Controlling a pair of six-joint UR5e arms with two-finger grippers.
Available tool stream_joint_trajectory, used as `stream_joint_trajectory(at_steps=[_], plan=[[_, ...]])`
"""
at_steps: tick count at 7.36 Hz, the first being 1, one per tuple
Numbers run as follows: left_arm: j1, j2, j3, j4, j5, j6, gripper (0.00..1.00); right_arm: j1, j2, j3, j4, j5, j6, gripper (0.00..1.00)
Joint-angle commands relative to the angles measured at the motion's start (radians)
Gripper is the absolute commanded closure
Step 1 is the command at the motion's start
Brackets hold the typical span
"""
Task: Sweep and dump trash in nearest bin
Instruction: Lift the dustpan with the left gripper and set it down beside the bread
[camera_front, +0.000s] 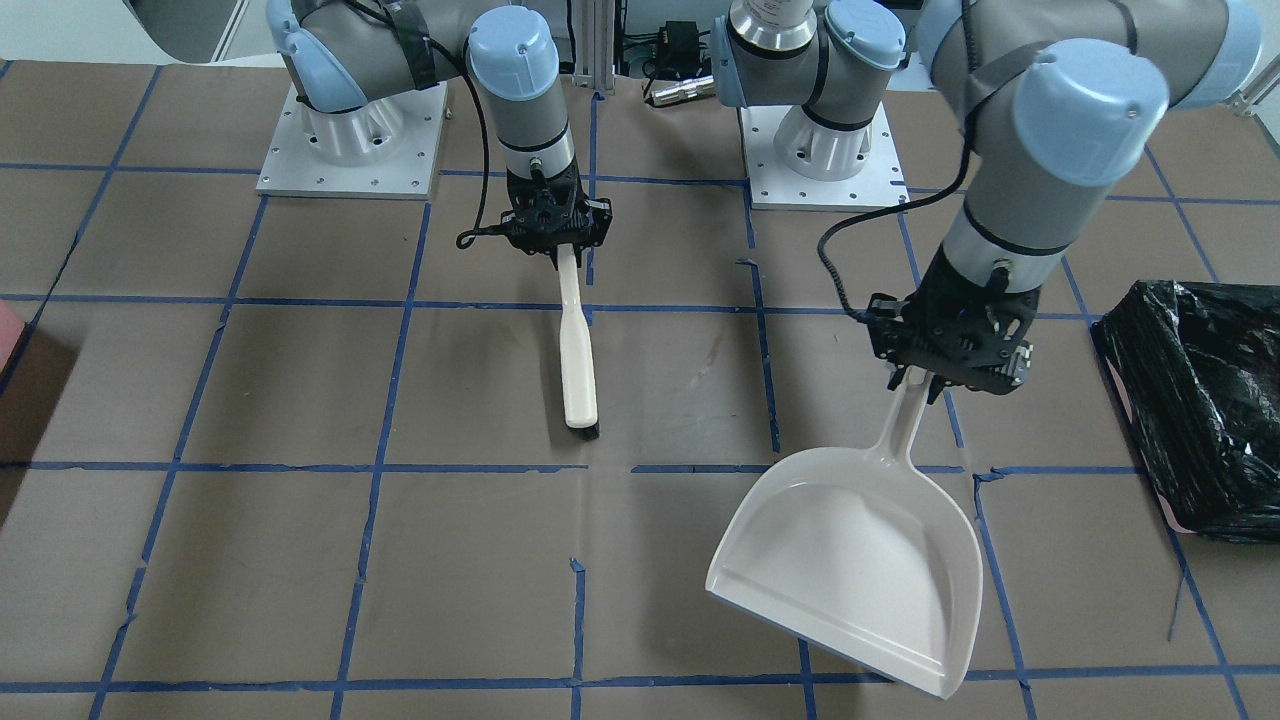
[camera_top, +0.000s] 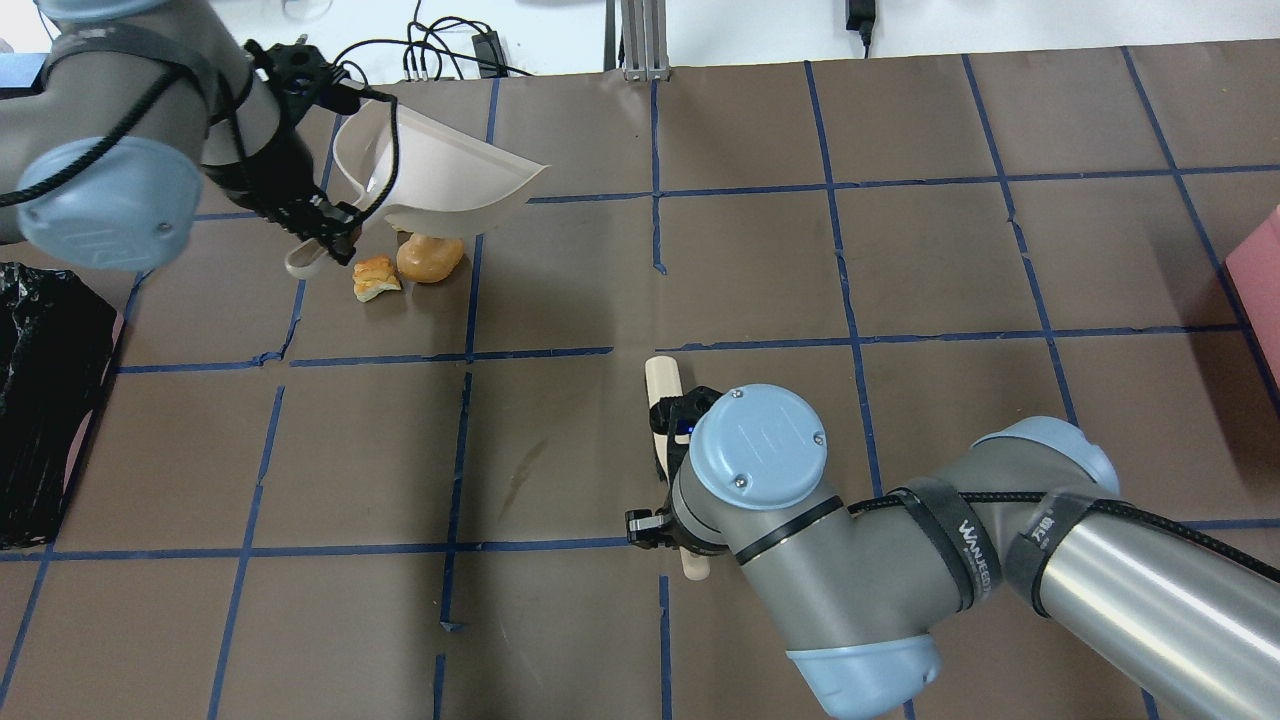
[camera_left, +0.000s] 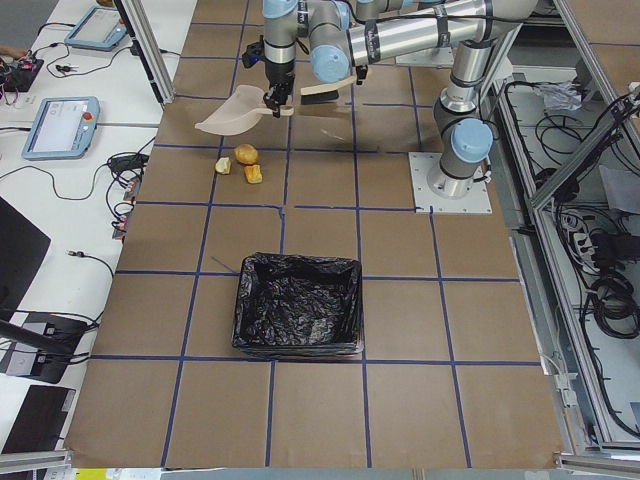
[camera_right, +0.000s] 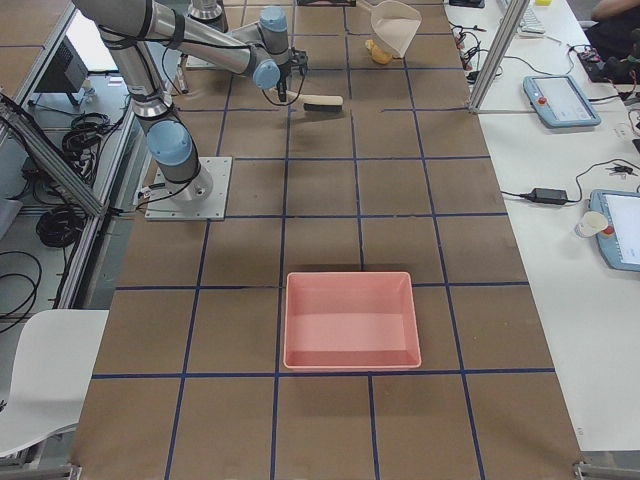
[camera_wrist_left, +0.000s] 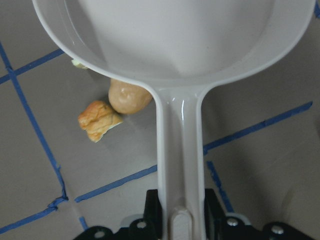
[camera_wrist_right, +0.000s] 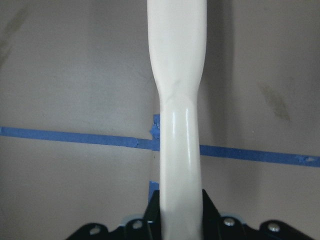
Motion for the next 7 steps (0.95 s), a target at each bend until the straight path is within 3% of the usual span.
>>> stream_joint_trajectory(at_steps=[1, 4, 7], plan=[[0.192, 0.019, -0.005, -0.085, -0.009, 0.268, 1.00, -0.003, 0.007, -0.120, 0.086, 0.001, -0.009, 0.73], [0.341, 0.020, -0.007, -0.045, -0.011, 0.477, 1.00, -0.003, 0.055, -0.173, 0.073, 0.003, -0.009, 0.73], [0.445, -0.012, -0.015, 0.050, -0.011, 0.826, 1.00, 0.002, 0.061, -0.078, 0.074, 0.003, 0.004, 0.73]])
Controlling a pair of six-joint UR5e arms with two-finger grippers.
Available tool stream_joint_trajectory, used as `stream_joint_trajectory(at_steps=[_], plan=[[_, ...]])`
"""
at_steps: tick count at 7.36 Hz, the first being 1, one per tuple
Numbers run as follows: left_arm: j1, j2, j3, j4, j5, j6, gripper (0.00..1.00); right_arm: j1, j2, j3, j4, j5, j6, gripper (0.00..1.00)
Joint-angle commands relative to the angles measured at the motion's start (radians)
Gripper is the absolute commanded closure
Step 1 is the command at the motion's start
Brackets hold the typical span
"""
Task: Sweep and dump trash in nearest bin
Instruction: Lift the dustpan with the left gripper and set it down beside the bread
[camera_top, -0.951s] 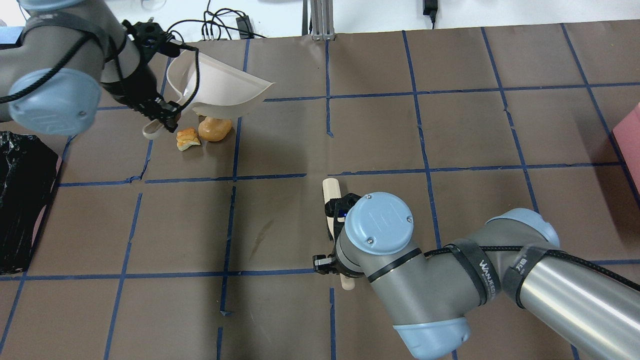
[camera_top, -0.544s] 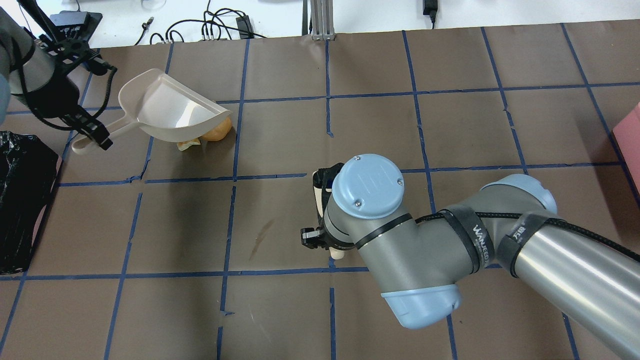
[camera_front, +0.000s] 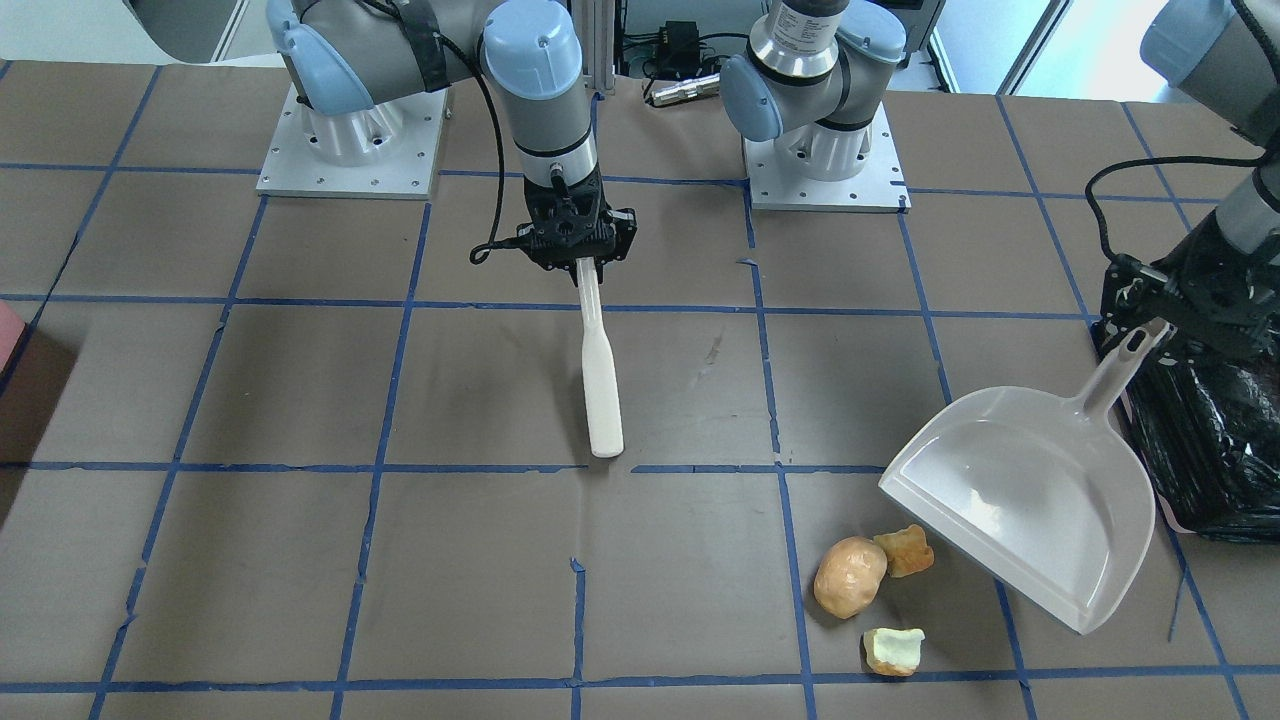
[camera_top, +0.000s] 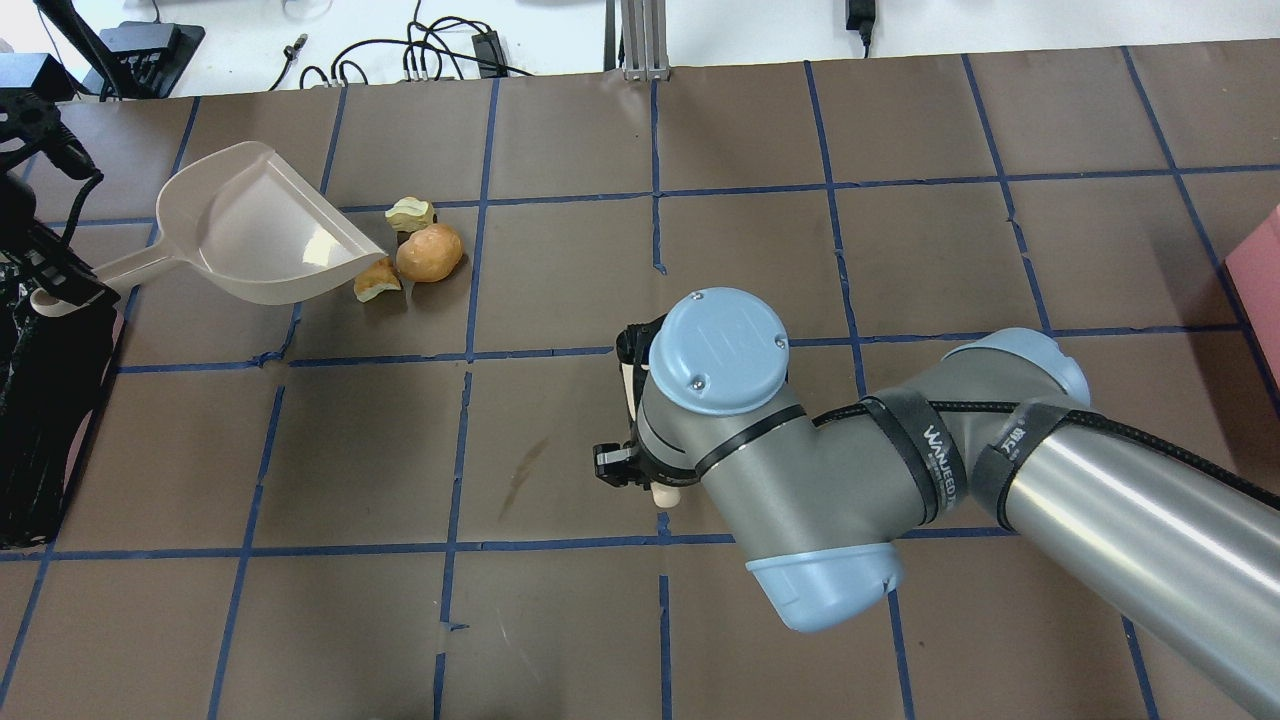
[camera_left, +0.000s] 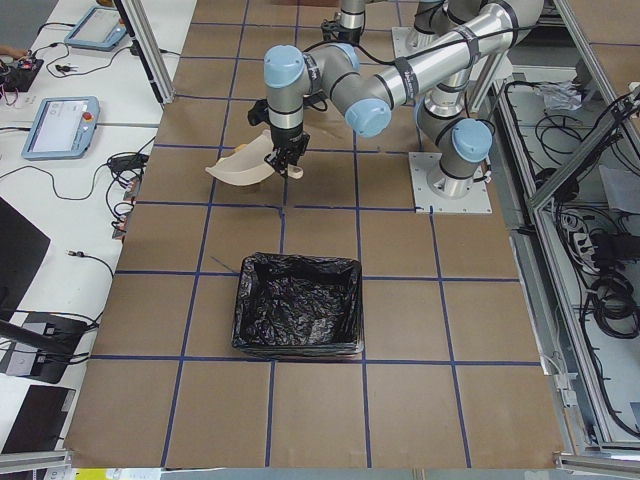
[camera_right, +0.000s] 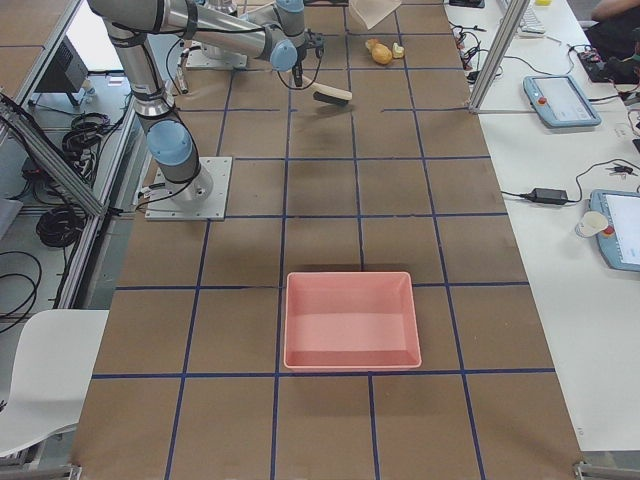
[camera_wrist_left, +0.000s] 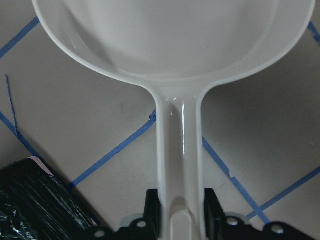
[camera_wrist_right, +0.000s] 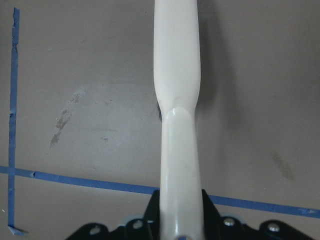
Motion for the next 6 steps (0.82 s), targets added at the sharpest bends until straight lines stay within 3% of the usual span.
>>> stream_joint_trajectory(at_steps=[1, 4, 5, 6], plan=[[0.080, -0.047, -0.008, 0.060, 0.003, 0.267, 1.00, 0.006, -0.009, 0.066, 0.005, -0.003, 0.015, 0.72], [0.080, -0.136, 0.015, 0.131, -0.003, 0.502, 1.00, 0.009, -0.001, 0.076, 0.017, 0.000, 0.046, 0.69], [0.082, -0.161, 0.018, 0.134, 0.008, 0.573, 1.00, 0.011, -0.003, 0.076, 0.031, 0.000, 0.064, 0.54], [0.082, -0.190, 0.038, 0.133, 0.026, 0.602, 1.00, 0.011, -0.003, 0.074, 0.053, 0.000, 0.064, 0.46]])
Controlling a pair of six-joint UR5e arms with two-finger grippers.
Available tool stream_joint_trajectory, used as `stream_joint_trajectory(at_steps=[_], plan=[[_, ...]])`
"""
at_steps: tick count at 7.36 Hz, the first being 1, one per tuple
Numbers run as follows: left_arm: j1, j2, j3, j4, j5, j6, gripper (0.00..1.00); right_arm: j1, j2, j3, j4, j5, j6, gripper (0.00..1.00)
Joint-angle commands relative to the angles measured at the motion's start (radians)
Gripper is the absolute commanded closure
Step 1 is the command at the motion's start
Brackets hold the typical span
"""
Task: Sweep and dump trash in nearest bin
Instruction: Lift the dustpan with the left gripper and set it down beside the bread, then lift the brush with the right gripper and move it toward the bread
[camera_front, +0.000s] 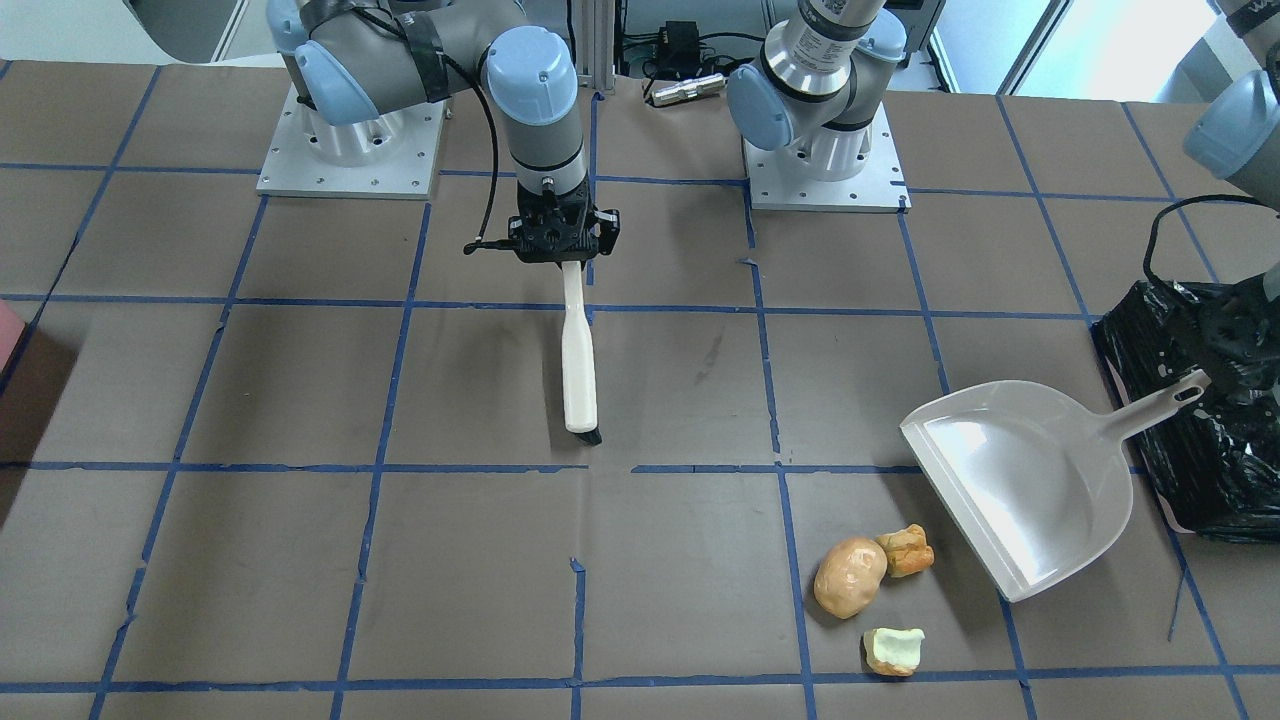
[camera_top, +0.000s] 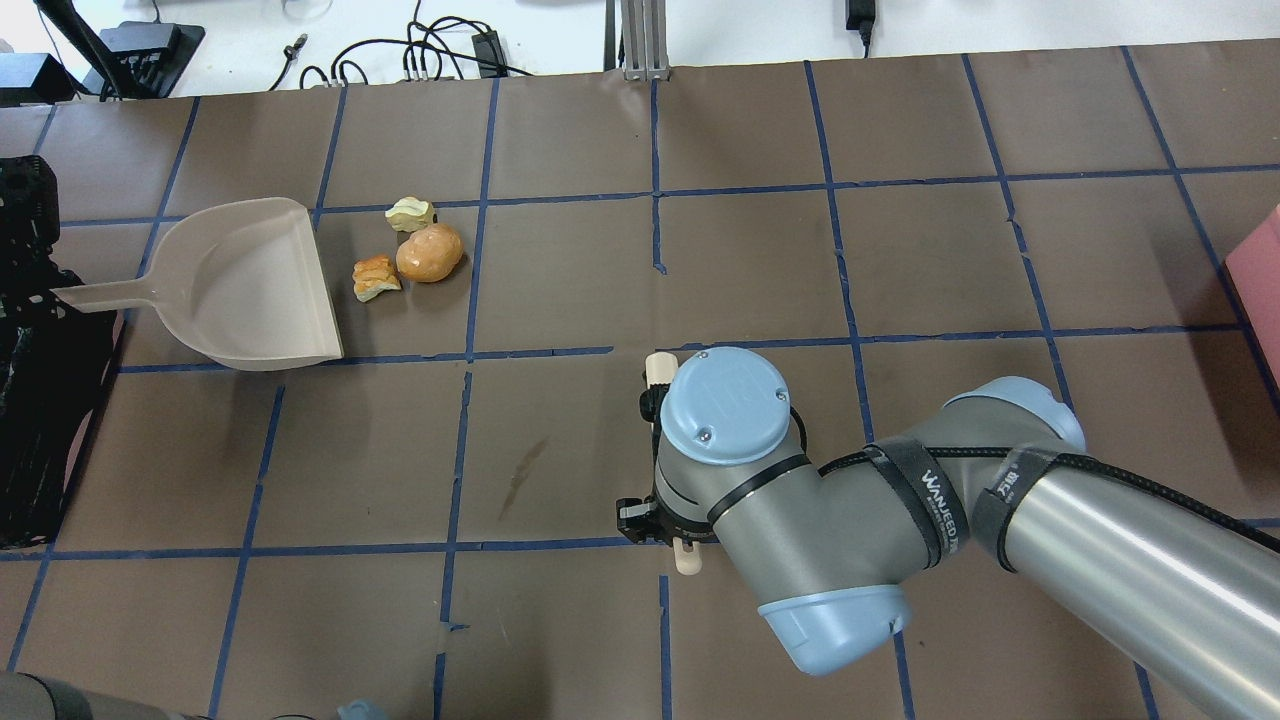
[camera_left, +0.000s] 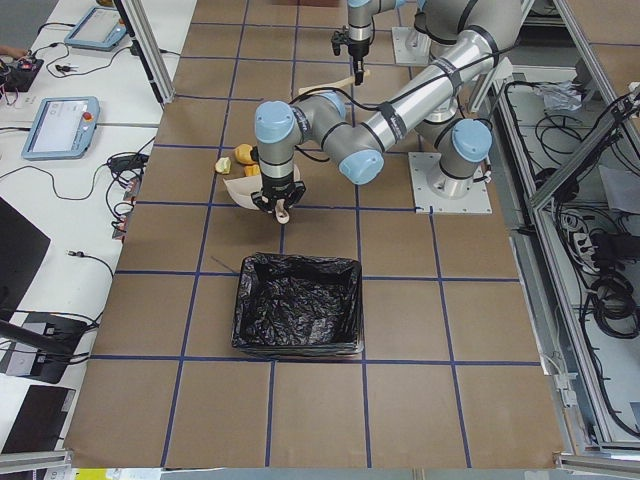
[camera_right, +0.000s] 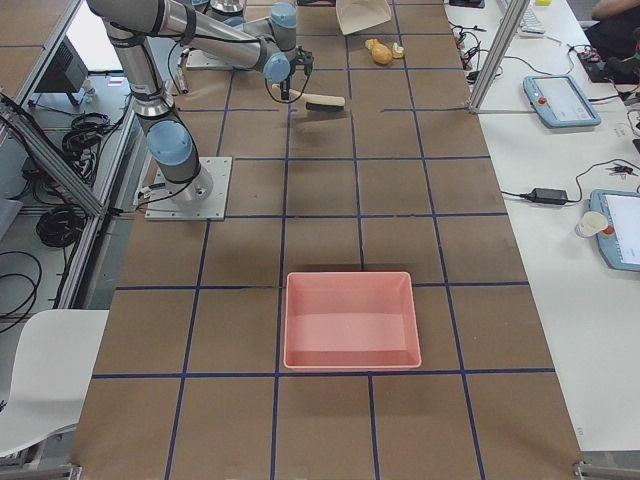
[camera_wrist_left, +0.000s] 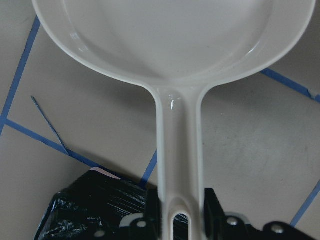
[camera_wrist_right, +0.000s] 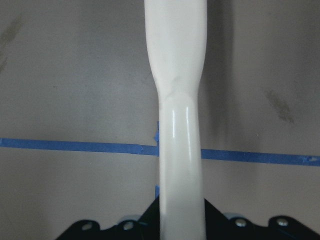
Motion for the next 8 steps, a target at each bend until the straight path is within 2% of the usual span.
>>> stream_joint_trajectory(at_steps=[1, 2, 3, 8], plan=[[-0.002, -0.066, 0.073, -0.023, 0.046, 0.059, 1.00, 0.001, 0.000, -0.001, 0.025, -0.002, 0.007, 0.37], [-0.001, -0.112, 0.104, -0.040, 0.051, 0.065, 1.00, 0.001, 0.000, -0.001, 0.029, -0.002, 0.007, 0.32], [-0.005, -0.135, 0.109, -0.037, 0.051, 0.067, 1.00, 0.001, 0.000, -0.001, 0.030, -0.003, 0.007, 0.31], [-0.047, -0.157, 0.104, -0.005, 0.039, 0.069, 1.00, -0.008, 0.006, -0.002, 0.030, -0.020, -0.017, 0.24]])
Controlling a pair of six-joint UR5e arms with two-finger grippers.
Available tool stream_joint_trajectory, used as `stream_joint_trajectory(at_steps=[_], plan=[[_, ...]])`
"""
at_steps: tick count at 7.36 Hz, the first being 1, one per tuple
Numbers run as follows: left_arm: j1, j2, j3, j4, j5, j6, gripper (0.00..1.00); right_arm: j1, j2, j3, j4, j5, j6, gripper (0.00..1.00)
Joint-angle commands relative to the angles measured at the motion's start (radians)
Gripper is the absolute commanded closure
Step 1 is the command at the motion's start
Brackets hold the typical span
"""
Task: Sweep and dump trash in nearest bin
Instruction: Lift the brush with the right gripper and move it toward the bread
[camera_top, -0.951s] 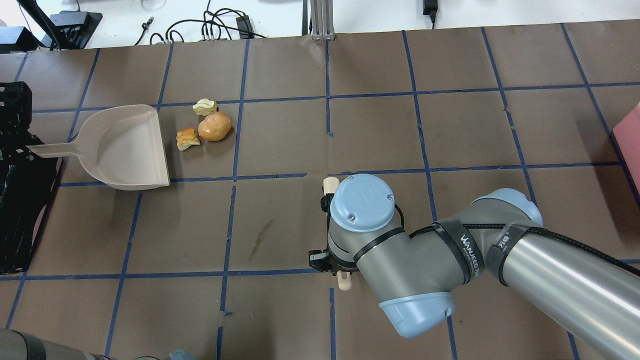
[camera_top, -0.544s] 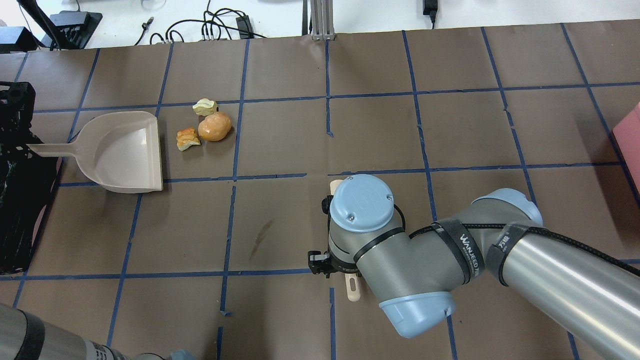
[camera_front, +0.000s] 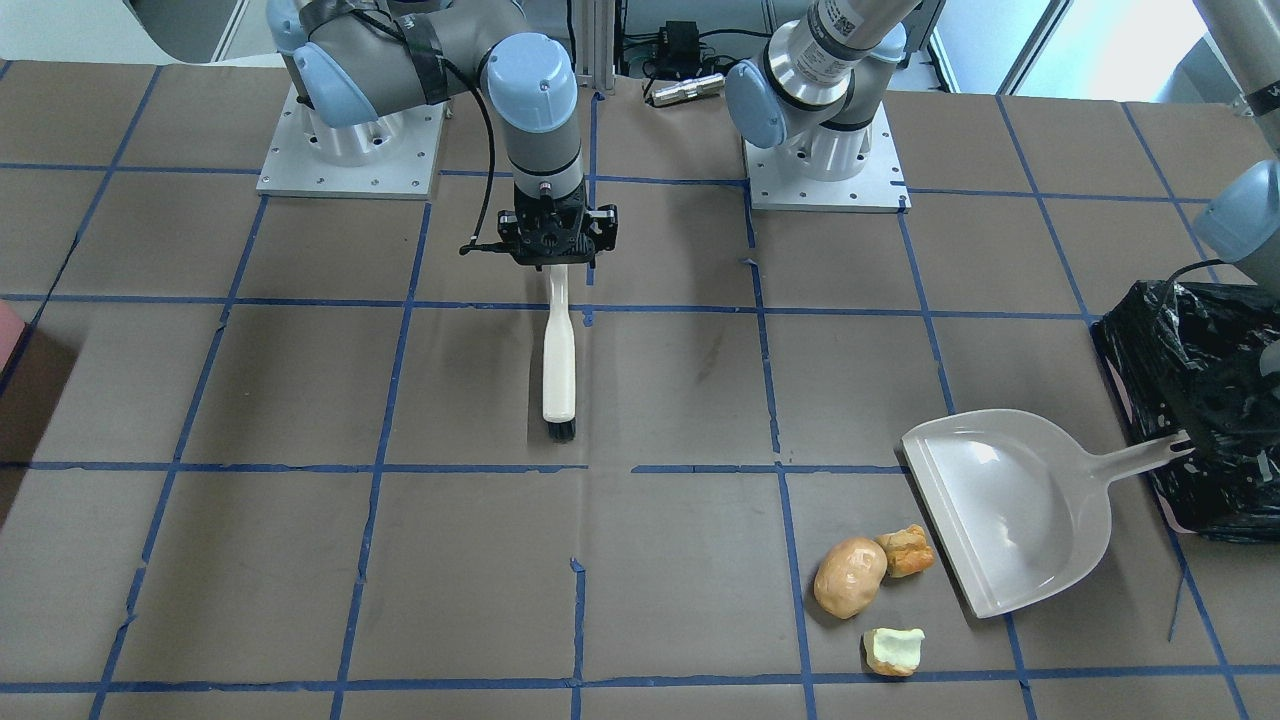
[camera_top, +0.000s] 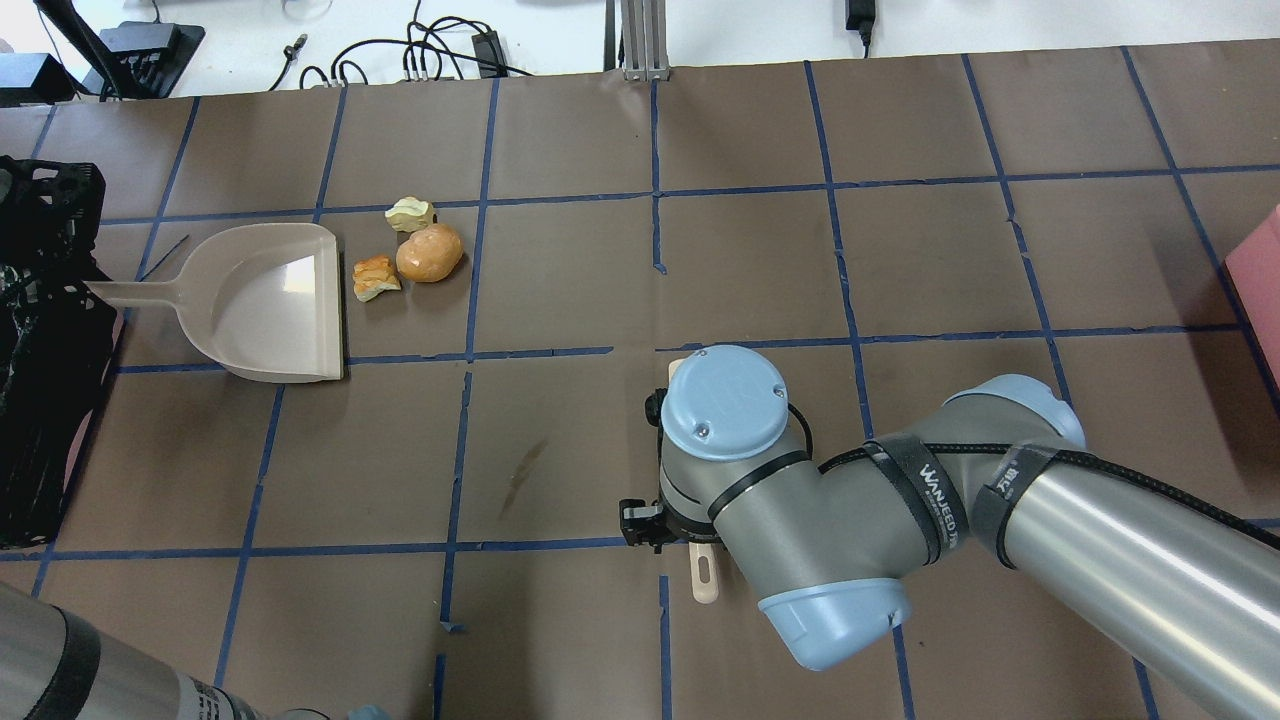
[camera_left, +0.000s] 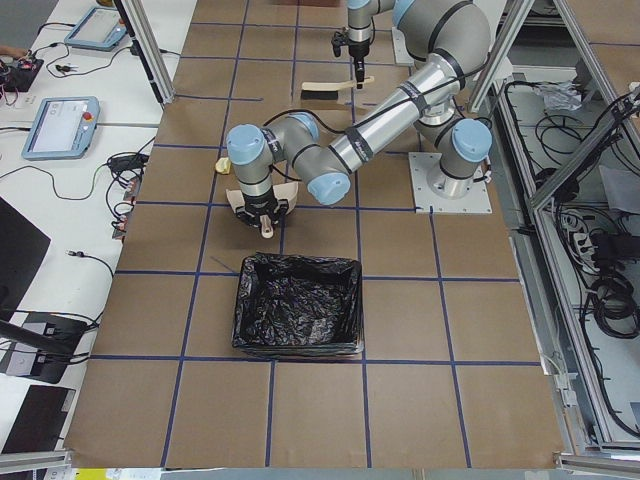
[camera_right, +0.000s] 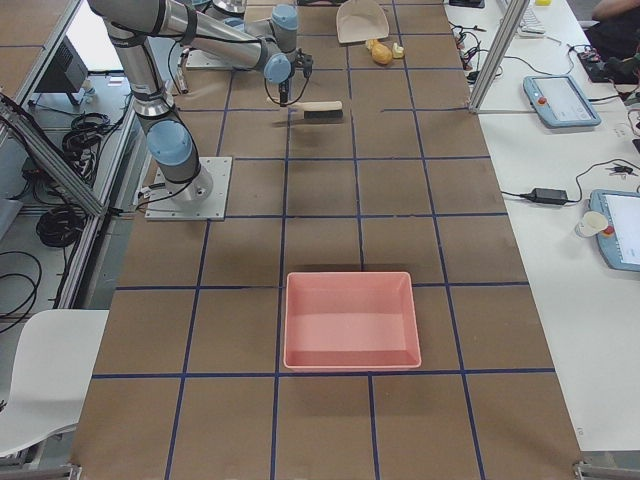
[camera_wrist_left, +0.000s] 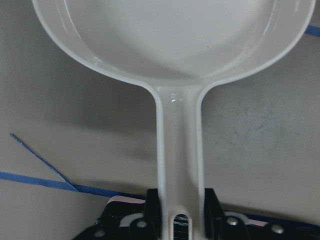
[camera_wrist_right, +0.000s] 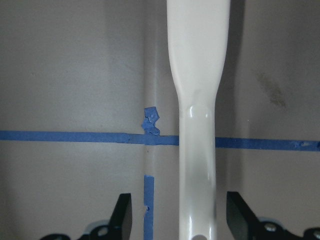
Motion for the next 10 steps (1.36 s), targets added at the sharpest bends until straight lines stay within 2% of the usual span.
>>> stream_joint_trajectory(at_steps=[1, 4, 8, 10], plan=[[-0.008, -0.002, -0.008, 0.001, -0.008, 0.000, 1.00, -0.002, 0.004, 0.002, 0.002, -0.030, -0.003, 0.24], [-0.007, -0.002, -0.009, 0.006, -0.006, 0.002, 1.00, -0.002, 0.004, 0.022, -0.001, -0.038, -0.003, 0.25], [-0.007, -0.006, -0.016, 0.056, -0.006, 0.003, 1.00, -0.002, 0.004, 0.022, 0.000, -0.032, 0.017, 0.66], [-0.007, -0.009, -0.026, 0.057, -0.046, -0.004, 0.99, -0.002, 0.002, 0.019, -0.006, -0.033, 0.017, 0.74]])
